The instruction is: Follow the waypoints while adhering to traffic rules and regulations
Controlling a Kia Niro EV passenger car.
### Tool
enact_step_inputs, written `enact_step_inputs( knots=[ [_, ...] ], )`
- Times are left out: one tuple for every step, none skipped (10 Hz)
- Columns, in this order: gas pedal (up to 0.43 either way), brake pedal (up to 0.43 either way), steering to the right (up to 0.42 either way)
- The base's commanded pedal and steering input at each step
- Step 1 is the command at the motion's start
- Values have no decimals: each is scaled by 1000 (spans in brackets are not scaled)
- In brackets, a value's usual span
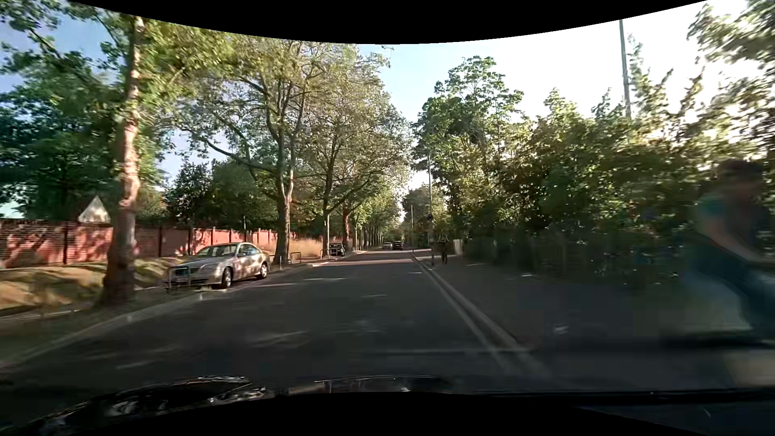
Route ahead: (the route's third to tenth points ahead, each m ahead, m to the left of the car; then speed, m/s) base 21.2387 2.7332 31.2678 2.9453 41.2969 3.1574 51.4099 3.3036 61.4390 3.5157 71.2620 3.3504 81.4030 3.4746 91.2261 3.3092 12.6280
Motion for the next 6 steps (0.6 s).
enact_step_inputs(
  knots=[
    [87,0,-2],
    [87,0,-2],
    [87,0,-2],
    [87,0,-2],
    [87,0,-2],
    [87,0,-2]
  ],
)
